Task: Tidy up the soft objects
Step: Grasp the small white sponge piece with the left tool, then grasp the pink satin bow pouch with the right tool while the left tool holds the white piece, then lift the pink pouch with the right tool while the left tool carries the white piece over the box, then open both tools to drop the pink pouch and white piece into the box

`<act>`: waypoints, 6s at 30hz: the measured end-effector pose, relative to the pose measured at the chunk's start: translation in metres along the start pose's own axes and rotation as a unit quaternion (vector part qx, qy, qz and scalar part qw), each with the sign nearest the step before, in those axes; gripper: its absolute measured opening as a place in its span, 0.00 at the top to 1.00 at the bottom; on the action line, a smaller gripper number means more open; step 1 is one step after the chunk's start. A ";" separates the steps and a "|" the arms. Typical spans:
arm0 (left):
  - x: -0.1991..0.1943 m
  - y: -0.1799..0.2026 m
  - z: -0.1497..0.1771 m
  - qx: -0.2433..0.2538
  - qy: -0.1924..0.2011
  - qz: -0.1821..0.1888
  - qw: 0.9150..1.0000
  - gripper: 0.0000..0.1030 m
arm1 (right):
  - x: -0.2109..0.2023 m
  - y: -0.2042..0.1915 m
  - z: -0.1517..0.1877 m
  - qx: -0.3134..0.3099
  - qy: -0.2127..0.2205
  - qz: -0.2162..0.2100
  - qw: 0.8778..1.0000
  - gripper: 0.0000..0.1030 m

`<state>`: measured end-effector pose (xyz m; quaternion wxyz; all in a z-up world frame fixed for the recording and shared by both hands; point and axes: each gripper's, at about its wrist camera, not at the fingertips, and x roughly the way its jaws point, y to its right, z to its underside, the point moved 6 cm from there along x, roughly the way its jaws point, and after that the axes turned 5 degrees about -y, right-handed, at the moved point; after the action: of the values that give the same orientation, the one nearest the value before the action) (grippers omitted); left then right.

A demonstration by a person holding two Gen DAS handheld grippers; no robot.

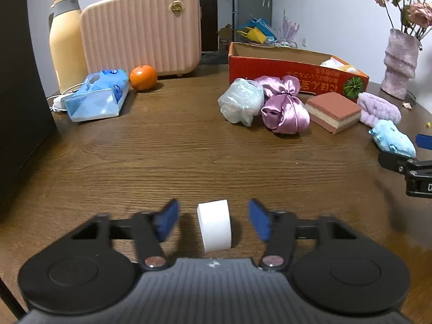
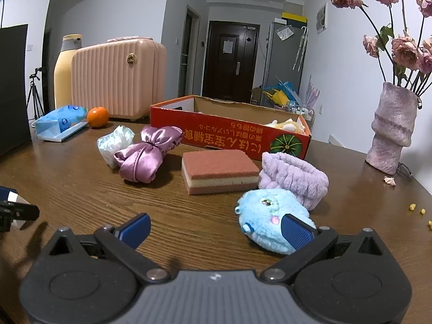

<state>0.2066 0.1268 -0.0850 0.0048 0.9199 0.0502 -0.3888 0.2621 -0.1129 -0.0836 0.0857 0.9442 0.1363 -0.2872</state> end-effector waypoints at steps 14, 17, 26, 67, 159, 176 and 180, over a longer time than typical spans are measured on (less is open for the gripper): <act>0.000 0.006 0.001 0.015 -0.002 0.017 1.000 0.81 | 0.004 -0.014 0.001 -0.013 -0.006 -0.009 1.000 0.00; 0.001 0.008 0.000 0.019 -0.001 0.021 1.000 0.81 | 0.005 -0.018 -0.001 -0.012 -0.004 -0.014 1.000 0.00; 0.004 0.005 -0.024 0.023 0.037 0.016 0.999 0.81 | 0.013 -0.038 -0.015 -0.006 0.014 -0.027 1.000 0.00; 0.063 -0.053 -0.111 -0.022 0.109 -0.036 0.993 0.81 | 0.136 -0.093 -0.088 0.010 -0.017 -0.032 0.999 0.22; 0.130 0.094 -0.269 -0.128 0.191 -0.004 0.973 0.81 | 0.174 0.075 -0.215 0.085 0.059 -0.038 0.994 0.68; 0.183 0.100 -0.284 -0.105 0.159 -0.031 0.981 0.81 | 0.208 0.086 -0.201 0.097 0.047 -0.023 0.994 0.68; 0.191 0.101 -0.284 -0.099 0.153 -0.034 0.983 0.81 | 0.213 0.087 -0.198 0.102 0.036 -0.025 0.994 0.67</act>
<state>0.5516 0.0570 -0.0264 0.0754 0.9614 0.1197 -0.2360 0.5610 -0.1033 -0.0346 -0.0229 0.9540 0.1327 -0.2678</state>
